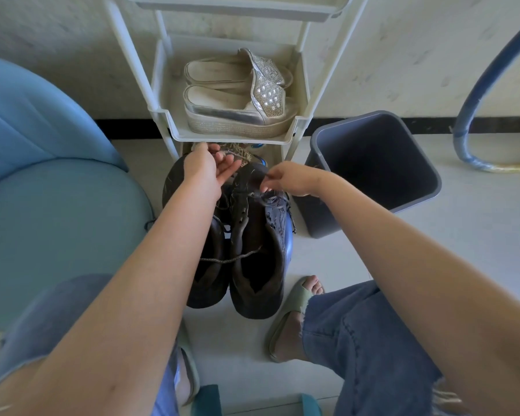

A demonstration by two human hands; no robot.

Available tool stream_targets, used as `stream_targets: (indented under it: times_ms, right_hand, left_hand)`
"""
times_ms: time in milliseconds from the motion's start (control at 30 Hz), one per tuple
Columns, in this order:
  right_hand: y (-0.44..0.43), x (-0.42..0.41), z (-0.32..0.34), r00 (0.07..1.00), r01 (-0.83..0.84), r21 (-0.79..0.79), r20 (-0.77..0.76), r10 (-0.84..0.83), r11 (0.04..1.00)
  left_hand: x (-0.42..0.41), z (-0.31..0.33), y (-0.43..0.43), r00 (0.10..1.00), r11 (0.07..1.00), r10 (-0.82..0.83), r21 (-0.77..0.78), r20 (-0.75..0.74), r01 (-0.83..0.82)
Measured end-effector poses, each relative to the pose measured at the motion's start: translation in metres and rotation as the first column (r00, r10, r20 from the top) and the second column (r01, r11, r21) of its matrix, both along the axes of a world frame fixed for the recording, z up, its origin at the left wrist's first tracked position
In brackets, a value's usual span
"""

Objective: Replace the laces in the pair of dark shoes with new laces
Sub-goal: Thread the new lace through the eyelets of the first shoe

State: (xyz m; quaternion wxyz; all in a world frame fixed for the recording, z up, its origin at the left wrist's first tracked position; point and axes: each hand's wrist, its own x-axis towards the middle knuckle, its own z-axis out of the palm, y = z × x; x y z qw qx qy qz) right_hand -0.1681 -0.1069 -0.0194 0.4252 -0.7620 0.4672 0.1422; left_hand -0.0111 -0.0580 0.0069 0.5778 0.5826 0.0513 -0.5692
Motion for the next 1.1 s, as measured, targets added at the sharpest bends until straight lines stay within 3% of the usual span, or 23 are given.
stream_targets:
  times_ms: [67,167,267,400,533,567,633,700,800,900,1000,1067,1100]
  right_hand:
    - [-0.001,-0.005,-0.002,0.999,0.036,0.045,0.015,-0.037,0.998]
    - [0.000,-0.010,-0.001,0.995,-0.085,0.072,-0.049,0.088,0.994]
    - [-0.001,-0.014,0.001,1.000,-0.005,0.049,-0.010,0.005,0.999]
    - [-0.003,-0.015,0.007,0.995,0.057,0.114,0.074,-0.066,0.992]
    - [0.000,-0.012,0.009,0.988,0.036,0.135,0.141,-0.055,0.990]
    - [0.001,-0.009,0.009,0.985,0.045,0.116,0.162,-0.063,0.992]
    - [0.001,-0.004,0.008,0.961,0.114,0.066,0.244,-0.126,0.991]
    - [0.001,0.002,0.006,0.934,0.176,0.057,0.305,-0.185,0.983]
    - [-0.001,0.001,0.001,0.956,0.186,-0.034,0.239,-0.173,0.982]
    - [-0.002,-0.007,-0.005,0.997,0.071,-0.104,-0.010,-0.073,0.992]
    - [0.003,-0.012,-0.011,0.998,0.026,-0.079,-0.063,-0.031,0.997]
    - [0.006,-0.012,-0.015,0.998,0.027,-0.104,-0.057,-0.033,0.994]
    - [0.007,-0.012,-0.017,0.998,0.036,-0.116,-0.038,-0.040,0.993]
  left_hand:
    - [0.001,0.001,0.000,0.991,0.995,0.092,0.032,0.094,-0.095]
    - [0.010,0.003,-0.002,0.960,0.984,0.170,0.004,0.224,-0.175]
    - [0.006,-0.001,0.000,0.898,0.996,-0.087,0.045,0.431,0.075]
    - [-0.009,-0.021,0.009,0.755,0.884,-0.465,0.198,0.462,0.423]
    - [-0.016,-0.030,0.010,0.418,0.646,-0.748,0.422,0.516,0.636]
    - [-0.017,-0.029,0.009,0.385,0.629,-0.756,0.426,0.529,0.650]
    - [-0.018,-0.028,0.007,0.434,0.642,-0.746,0.373,0.504,0.670]
    - [-0.018,-0.025,0.004,0.559,0.692,-0.713,0.301,0.423,0.656]
    - [-0.015,-0.020,0.005,0.610,0.696,-0.711,0.230,0.350,0.680]
    - [-0.013,-0.023,0.006,0.482,0.583,-0.798,0.257,0.363,0.771]
    - [-0.016,-0.027,0.006,0.188,0.459,-0.818,0.421,0.543,0.782]
    - [-0.018,-0.031,0.009,0.061,0.472,-0.767,0.496,0.639,0.729]
    - [-0.018,-0.033,0.011,0.047,0.508,-0.740,0.512,0.671,0.693]
